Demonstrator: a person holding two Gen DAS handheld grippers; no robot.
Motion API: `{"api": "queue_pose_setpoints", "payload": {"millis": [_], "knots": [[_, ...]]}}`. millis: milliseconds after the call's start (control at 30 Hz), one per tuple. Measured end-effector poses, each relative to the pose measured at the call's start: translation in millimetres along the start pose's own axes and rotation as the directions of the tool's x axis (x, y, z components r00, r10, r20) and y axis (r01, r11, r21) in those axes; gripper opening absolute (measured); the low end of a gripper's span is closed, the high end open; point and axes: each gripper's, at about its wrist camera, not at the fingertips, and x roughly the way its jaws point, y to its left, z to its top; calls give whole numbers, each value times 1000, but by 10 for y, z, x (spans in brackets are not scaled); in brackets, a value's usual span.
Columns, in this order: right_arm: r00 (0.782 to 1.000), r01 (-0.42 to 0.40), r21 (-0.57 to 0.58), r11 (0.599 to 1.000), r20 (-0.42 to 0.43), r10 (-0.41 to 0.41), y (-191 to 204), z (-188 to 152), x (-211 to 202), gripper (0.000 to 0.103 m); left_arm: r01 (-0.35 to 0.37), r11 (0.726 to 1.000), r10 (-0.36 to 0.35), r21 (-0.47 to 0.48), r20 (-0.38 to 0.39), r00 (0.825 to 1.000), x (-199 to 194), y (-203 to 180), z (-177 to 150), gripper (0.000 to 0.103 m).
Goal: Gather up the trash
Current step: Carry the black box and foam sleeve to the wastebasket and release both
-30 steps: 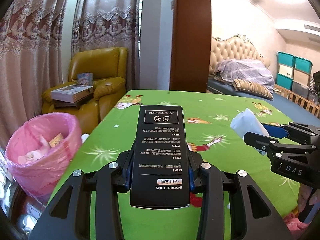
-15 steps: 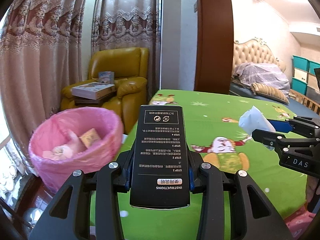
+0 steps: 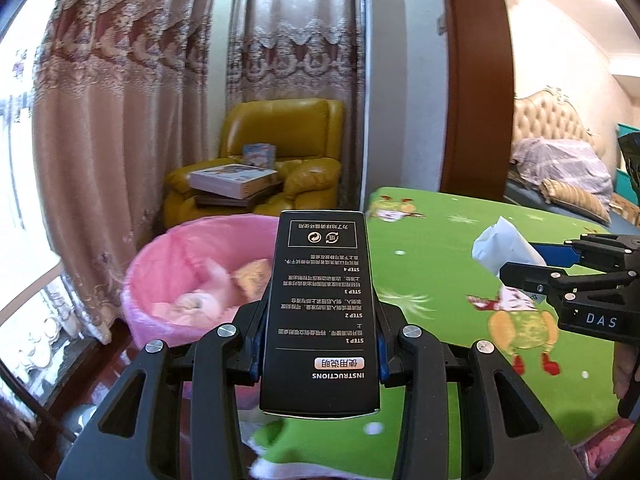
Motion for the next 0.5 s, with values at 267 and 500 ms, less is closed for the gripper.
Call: {"api": "queue_pose_setpoints", "payload": {"millis": [267, 500], "knots": [[996, -77, -69, 995, 36, 79, 350, 441, 259, 40, -83, 995, 84, -49, 21, 996, -64, 503, 155, 37], [984, -157, -111, 981, 67, 165, 556, 853, 512, 40, -109, 991, 110, -84, 15, 994, 24, 895, 398, 37]]}}
